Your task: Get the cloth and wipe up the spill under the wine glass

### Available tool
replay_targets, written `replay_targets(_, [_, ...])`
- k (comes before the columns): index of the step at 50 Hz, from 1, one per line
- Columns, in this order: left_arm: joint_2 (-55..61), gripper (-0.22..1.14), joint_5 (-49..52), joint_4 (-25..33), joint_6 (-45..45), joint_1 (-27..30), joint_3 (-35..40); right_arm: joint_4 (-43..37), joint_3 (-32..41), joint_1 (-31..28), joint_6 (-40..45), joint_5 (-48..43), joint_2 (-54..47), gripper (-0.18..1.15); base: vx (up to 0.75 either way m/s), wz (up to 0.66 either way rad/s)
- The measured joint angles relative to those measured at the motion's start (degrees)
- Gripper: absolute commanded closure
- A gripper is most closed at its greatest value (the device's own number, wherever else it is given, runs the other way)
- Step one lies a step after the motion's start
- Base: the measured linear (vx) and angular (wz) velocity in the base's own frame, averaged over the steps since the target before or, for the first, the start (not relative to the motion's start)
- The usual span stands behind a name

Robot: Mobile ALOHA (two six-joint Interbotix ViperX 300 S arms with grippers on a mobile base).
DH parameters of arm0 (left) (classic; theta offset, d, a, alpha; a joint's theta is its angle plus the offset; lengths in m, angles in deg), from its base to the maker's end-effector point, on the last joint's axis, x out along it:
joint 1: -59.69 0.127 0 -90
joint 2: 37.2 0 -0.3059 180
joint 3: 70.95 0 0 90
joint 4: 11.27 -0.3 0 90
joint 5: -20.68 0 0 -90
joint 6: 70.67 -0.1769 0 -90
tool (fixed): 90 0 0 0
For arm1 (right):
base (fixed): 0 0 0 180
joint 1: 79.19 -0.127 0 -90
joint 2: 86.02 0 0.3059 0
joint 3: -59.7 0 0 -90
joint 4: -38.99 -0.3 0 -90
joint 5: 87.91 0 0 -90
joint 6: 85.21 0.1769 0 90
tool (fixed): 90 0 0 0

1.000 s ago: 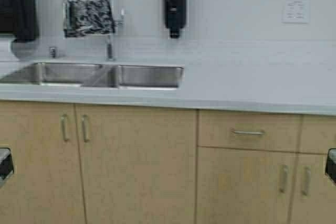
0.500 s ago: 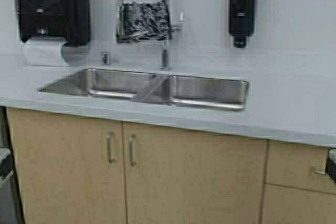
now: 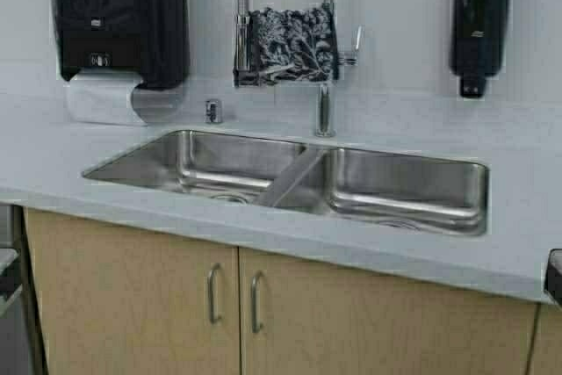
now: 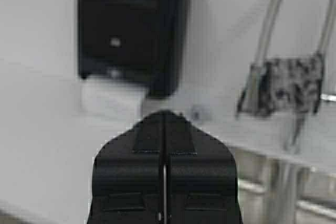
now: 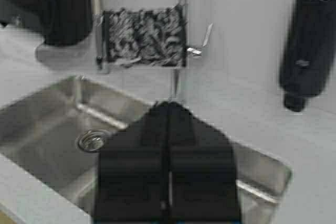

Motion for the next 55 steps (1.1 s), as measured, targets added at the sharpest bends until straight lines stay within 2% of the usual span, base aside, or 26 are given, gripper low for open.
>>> replay_targets(13, [-4.1,0.89,1.6,-0.4,0.3,-0.6,-1.1,0.1,5.5,-10.1,0.0,2.0,-7.7,0.92,0.32,0.02])
replay_targets(22, [-7.1,0.89,1.7,-0.3,0.4,-0.7,-1.8,0.1,8.5,-15.4,0.0,-0.1,-15.7,0.91,0.28,0.02])
replay_targets(39, [-8.3,0.89,1.7,0.1,0.4,-0.7,-2.4,0.3,9.5,-16.1,0.0,-14.7,-33.8,0.87,0.21,0.02])
replay_targets(55, [-8.5,0.89,2.2,0.4,0.4,-0.6,-2.5,3.9,12.5,-16.8,0.0,-27.2,-51.0,0.60,0.16,0.07])
